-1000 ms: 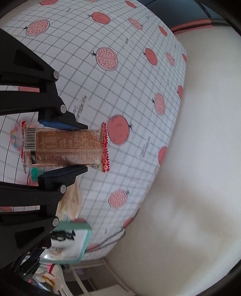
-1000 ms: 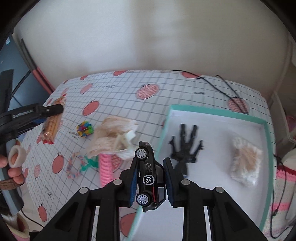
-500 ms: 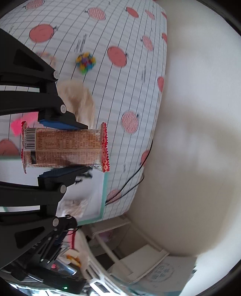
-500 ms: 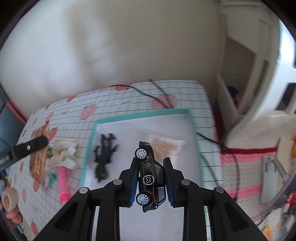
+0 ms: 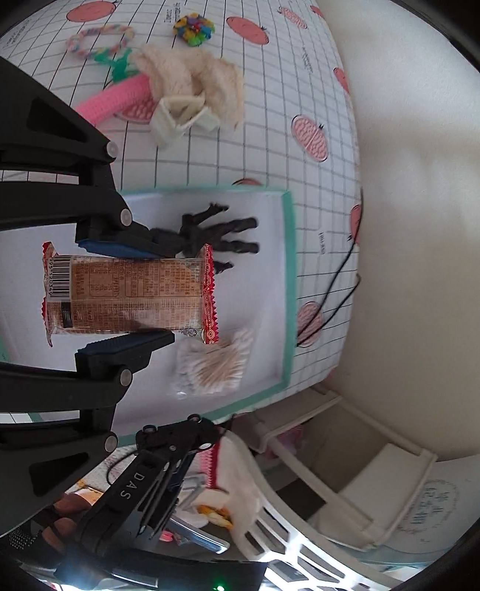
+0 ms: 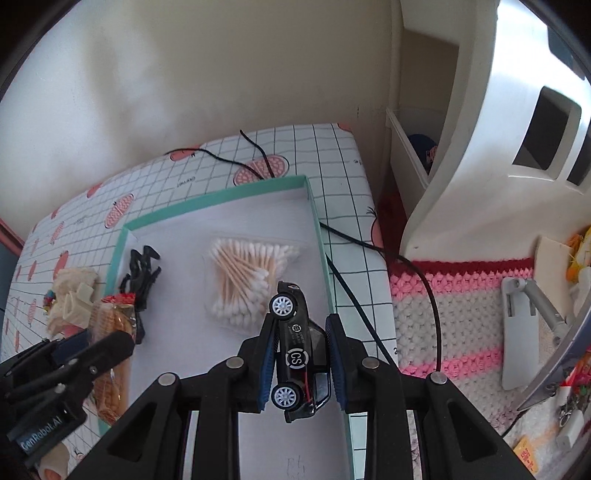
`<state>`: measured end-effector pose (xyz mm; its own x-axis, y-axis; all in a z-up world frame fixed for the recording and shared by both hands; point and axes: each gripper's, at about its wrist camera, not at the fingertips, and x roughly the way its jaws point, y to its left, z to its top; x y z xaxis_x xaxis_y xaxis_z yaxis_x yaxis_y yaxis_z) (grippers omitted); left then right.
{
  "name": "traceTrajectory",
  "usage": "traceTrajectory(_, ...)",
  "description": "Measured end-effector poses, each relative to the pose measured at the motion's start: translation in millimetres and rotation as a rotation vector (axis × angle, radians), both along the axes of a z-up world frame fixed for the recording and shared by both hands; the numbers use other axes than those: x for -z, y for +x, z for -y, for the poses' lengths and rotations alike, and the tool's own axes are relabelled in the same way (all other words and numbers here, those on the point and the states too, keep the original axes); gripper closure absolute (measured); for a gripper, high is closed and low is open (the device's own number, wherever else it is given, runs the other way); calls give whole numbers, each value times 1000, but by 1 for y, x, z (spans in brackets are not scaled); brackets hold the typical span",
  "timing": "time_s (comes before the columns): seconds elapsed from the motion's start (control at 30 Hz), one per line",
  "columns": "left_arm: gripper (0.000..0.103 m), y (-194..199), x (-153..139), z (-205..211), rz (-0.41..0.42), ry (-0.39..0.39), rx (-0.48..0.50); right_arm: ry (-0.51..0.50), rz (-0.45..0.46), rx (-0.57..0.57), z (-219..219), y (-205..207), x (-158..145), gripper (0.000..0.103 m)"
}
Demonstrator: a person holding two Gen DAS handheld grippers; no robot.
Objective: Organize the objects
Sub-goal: 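Carry the snack bar and toy car over the tray with both tools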
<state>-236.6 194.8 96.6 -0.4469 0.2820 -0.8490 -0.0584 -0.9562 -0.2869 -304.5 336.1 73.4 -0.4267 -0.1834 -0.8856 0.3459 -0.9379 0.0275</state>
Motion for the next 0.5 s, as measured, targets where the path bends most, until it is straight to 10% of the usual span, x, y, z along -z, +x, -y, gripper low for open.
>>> traceTrajectory(0.5, 65, -6, 44, -12, 78, -34, -10, 18, 14, -20, 8, 3, 7, 75)
